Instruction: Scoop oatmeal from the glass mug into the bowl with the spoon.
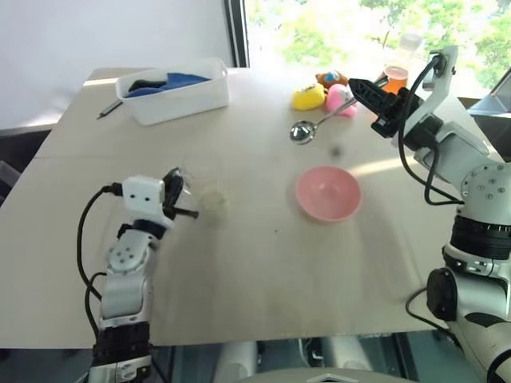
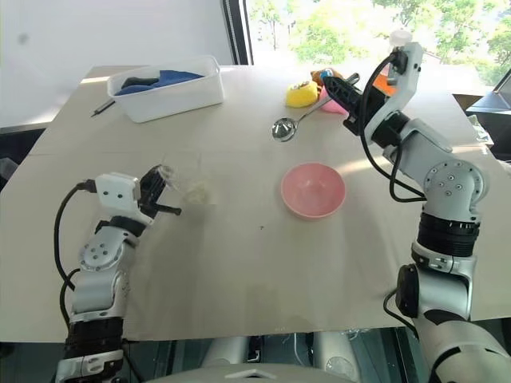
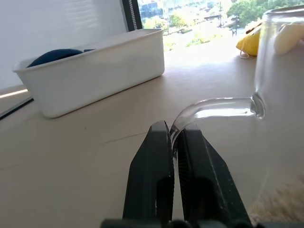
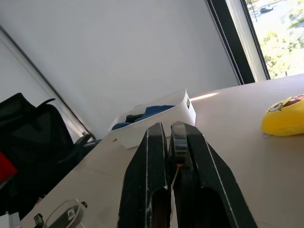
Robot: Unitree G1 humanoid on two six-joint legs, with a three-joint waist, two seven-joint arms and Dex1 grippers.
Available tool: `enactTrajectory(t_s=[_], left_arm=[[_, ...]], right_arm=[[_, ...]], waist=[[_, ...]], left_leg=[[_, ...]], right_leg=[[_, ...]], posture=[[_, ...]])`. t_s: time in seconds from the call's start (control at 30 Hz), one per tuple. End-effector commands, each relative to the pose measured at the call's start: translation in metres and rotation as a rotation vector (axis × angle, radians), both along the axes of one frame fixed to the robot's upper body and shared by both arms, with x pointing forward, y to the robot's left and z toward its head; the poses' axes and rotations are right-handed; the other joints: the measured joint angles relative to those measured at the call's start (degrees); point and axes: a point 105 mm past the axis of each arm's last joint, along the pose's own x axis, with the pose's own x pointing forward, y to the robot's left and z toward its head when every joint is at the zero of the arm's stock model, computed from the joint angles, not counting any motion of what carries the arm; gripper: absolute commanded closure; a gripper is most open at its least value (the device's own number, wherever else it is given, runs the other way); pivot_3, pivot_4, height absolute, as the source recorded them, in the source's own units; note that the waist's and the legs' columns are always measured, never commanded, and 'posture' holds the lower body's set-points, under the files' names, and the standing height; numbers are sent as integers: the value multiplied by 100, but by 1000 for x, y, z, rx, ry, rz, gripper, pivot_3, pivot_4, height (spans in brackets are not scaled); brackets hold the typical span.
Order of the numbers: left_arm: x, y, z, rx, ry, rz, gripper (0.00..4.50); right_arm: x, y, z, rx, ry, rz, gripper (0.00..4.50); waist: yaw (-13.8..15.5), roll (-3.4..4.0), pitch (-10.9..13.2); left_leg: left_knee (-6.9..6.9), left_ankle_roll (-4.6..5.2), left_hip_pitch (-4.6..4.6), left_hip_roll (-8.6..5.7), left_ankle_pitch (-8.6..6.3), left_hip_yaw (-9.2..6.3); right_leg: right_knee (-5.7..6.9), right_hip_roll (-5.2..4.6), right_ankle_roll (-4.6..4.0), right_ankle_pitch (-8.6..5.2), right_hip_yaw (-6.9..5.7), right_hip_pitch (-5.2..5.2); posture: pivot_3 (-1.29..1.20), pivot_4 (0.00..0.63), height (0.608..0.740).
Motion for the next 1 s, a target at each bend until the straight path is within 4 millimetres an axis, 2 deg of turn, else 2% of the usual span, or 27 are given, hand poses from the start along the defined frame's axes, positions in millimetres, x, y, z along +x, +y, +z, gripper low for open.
enactTrajectory(t_s=[0.03,0.17,0.3,0.4,0.5,0.6,0.67,0.83,1.0], left_arm=[[3,-3,1,-7,4,-14,4452],[10,-15,3,-40,19,-71,4452],[27,-38,28,-60,-9,-167,4452],[38,-51,51,4,-52,-205,4452],[44,-65,63,39,-74,-265,4452],[47,-77,69,74,-85,-315,4452],[48,-84,68,86,-89,-348,4452],[48,-99,58,198,-95,-408,4452],[51,-107,56,226,-116,-429,4452]], right_arm=[[-11,4,23,3,-98,24,4500],[-16,18,38,-20,-135,76,4500],[-26,44,58,-18,-174,188,4500],[-33,59,62,-47,-198,253,4500],[-32,62,54,-78,-198,282,4500],[-33,66,38,-182,-207,302,4500],[-24,63,28,-241,-223,253,4500],[-23,79,10,-432,-291,251,4500],[-30,97,-25,-496,-157,352,4500]], waist=[[1,0,0],[1,0,0],[13,0,0],[14,-2,0],[10,-2,0],[7,-2,0],[4,-2,0],[-1,-2,1],[0,-2,1]], left_leg=[[0,0,0,0,0,-1],[0,0,0,-1,0,0],[1,0,-3,-2,1,-7],[1,-5,-9,-3,3,-10],[1,-20,-14,-4,12,-4],[-4,-21,-14,-6,12,2],[-7,-21,-16,-6,12,2],[-5,-22,-22,-6,13,6],[-2,-22,-21,-4,13,7]], right_leg=[[0,0,0,0,-1,0],[1,-1,0,0,-1,0],[2,3,0,0,-11,0],[-4,8,0,0,-18,0],[-11,6,1,0,-18,-1],[-21,0,2,0,-19,-1],[-31,-1,2,0,-23,-1],[-11,2,2,0,-18,-19],[-3,5,2,0,-15,-21]], posture=[[0,150,740],[0,150,740],[0,150,740],[0,150,740],[0,150,740],[0,150,740],[0,150,740],[0,150,740],[0,150,740]])
